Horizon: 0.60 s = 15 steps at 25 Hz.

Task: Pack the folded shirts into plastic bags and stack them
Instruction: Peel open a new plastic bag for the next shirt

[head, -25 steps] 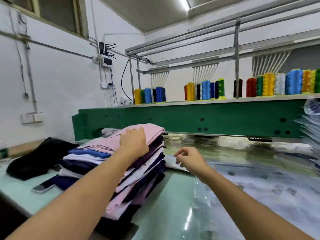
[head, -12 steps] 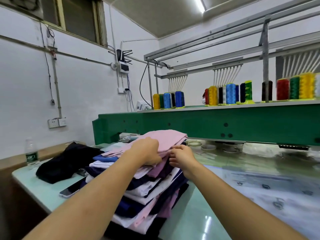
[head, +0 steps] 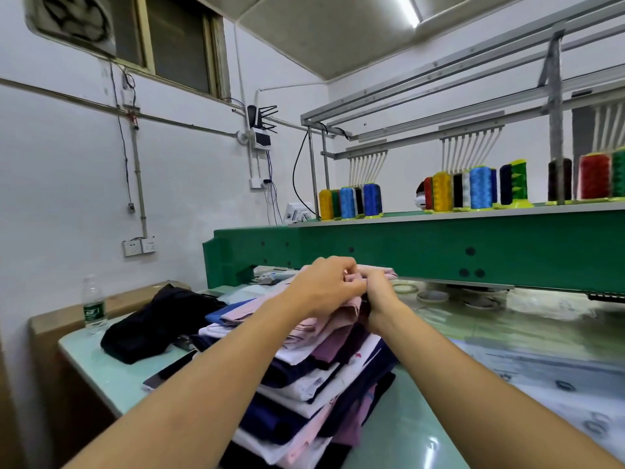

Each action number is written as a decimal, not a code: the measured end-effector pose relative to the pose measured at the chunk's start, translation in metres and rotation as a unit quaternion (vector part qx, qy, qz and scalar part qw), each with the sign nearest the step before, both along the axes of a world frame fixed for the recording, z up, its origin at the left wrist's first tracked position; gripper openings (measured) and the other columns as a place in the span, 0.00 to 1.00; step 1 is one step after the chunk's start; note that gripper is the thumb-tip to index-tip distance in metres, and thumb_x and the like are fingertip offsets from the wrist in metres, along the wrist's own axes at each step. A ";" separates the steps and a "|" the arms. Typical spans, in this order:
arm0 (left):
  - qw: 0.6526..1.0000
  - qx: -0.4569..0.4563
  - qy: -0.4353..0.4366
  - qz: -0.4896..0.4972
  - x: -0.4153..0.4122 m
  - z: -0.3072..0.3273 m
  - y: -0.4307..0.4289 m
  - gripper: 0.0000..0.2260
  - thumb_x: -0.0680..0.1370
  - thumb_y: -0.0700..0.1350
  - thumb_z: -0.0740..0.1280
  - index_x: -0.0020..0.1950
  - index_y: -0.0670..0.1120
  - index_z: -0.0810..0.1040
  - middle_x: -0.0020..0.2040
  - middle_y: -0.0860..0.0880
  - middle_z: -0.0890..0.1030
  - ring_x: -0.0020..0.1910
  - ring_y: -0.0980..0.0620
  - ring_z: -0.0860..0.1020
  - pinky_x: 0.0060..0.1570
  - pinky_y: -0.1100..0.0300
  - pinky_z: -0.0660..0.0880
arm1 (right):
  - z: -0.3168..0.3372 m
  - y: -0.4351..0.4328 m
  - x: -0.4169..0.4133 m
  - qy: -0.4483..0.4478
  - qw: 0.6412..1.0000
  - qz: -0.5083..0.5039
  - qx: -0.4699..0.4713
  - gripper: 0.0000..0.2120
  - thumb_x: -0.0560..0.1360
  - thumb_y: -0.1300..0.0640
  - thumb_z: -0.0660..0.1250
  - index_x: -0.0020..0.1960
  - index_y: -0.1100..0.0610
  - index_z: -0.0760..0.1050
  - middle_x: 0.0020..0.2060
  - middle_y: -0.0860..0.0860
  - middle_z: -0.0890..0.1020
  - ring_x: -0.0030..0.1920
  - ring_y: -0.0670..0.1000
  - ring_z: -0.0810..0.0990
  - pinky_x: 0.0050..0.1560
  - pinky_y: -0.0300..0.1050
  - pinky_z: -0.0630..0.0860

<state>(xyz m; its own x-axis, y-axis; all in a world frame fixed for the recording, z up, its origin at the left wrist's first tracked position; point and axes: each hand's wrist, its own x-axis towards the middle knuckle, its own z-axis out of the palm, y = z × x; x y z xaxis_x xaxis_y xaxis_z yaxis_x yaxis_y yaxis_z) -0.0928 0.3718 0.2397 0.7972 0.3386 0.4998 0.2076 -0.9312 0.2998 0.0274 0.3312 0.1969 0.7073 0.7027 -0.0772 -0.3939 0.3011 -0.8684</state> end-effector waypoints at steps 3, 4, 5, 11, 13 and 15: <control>0.997 -0.058 -0.012 0.046 0.001 -0.010 0.018 0.10 0.76 0.53 0.61 0.42 0.48 0.76 0.39 0.53 0.84 0.40 0.51 0.80 0.43 0.52 0.77 | -0.015 -0.012 0.011 -0.044 0.992 -0.102 -0.068 0.12 0.69 0.74 0.58 0.50 0.65 0.71 0.34 0.58 0.74 0.33 0.56 0.75 0.26 0.37 0.70; 0.989 -0.026 -0.009 0.143 -0.003 -0.012 0.036 0.10 0.77 0.52 0.60 0.48 0.47 0.76 0.46 0.50 0.84 0.46 0.47 0.80 0.47 0.52 0.77 | -0.021 -0.018 0.015 -0.056 0.989 -0.113 -0.082 0.12 0.69 0.75 0.57 0.50 0.66 0.71 0.34 0.57 0.73 0.32 0.55 0.72 0.24 0.36 0.67; 0.969 -0.005 0.015 0.248 -0.010 -0.014 0.056 0.13 0.78 0.52 0.60 0.55 0.46 0.76 0.54 0.46 0.82 0.52 0.43 0.78 0.50 0.51 0.76 | -0.026 -0.022 0.018 -0.059 0.987 -0.113 -0.092 0.12 0.68 0.76 0.58 0.49 0.67 0.72 0.36 0.57 0.72 0.33 0.54 0.70 0.26 0.37 0.66; 0.931 -0.118 0.132 0.320 -0.032 -0.023 0.121 0.27 0.73 0.68 0.68 0.46 0.43 0.77 0.48 0.46 0.81 0.44 0.48 0.79 0.42 0.58 0.74 | -0.033 -0.034 0.031 -0.124 0.989 -0.071 -0.036 0.41 0.70 0.74 0.62 0.77 0.48 0.60 0.60 0.52 0.72 0.54 0.59 0.77 0.51 0.52 0.79; 0.936 -0.142 0.108 0.303 -0.029 -0.018 0.120 0.23 0.70 0.64 0.74 0.40 0.44 0.74 0.39 0.49 0.78 0.36 0.51 0.76 0.32 0.59 0.68 | -0.031 -0.035 0.031 -0.173 0.983 -0.047 -0.030 0.41 0.71 0.73 0.63 0.77 0.44 0.64 0.66 0.50 0.70 0.63 0.59 0.75 0.58 0.56 0.80; 0.941 -0.157 0.110 0.279 -0.026 -0.007 0.116 0.18 0.71 0.56 0.77 0.43 0.43 0.76 0.42 0.47 0.80 0.38 0.51 0.77 0.33 0.59 0.69 | -0.029 -0.033 0.033 -0.186 0.982 -0.028 -0.037 0.33 0.72 0.72 0.63 0.71 0.47 0.73 0.66 0.53 0.75 0.64 0.59 0.77 0.63 0.58 0.78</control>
<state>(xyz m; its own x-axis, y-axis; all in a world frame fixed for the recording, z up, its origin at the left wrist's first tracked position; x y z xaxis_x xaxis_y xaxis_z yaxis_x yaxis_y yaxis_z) -0.1190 0.4875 0.2324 0.5248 0.8381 0.1486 0.7266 -0.5321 0.4346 0.0605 0.2984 0.1675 0.7330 0.6648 0.1443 -0.0310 0.2445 -0.9692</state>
